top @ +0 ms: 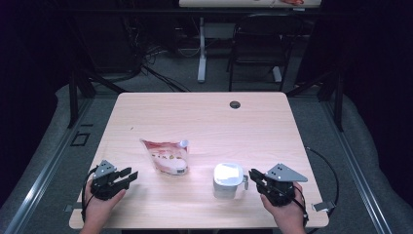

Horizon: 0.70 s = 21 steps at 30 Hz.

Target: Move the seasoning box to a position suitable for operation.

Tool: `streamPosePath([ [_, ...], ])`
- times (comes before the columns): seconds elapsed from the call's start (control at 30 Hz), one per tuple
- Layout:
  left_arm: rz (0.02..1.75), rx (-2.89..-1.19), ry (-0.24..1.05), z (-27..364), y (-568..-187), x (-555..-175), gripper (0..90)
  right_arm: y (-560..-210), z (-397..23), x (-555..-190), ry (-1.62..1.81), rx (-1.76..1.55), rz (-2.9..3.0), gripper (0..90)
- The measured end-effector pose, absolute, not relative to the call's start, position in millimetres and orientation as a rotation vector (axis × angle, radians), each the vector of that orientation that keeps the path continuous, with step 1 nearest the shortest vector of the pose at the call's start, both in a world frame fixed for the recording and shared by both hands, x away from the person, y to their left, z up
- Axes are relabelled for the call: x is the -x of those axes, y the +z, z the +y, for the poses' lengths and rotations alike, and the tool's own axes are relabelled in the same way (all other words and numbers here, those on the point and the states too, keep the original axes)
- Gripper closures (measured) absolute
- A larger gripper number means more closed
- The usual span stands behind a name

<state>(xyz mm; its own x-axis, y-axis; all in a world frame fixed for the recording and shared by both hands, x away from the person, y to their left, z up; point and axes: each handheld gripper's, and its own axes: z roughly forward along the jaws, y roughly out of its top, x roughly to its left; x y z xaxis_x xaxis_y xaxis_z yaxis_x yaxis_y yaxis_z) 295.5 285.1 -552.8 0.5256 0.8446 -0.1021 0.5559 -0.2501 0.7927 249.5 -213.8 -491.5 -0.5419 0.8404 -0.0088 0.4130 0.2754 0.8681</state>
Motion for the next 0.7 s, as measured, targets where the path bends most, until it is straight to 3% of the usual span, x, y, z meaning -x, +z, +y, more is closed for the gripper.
streamPosePath([
  [0.07,1.145,-1.942,0.44,285,-553,-296,63.3,-485,-214,-254,1.205,-1.148,2.076,90.0],
  [0.7,1.142,-1.936,0.443,286,-554,-297,63.2,-484,-190,-261,1.179,-1.08,2.168,90.0],
])
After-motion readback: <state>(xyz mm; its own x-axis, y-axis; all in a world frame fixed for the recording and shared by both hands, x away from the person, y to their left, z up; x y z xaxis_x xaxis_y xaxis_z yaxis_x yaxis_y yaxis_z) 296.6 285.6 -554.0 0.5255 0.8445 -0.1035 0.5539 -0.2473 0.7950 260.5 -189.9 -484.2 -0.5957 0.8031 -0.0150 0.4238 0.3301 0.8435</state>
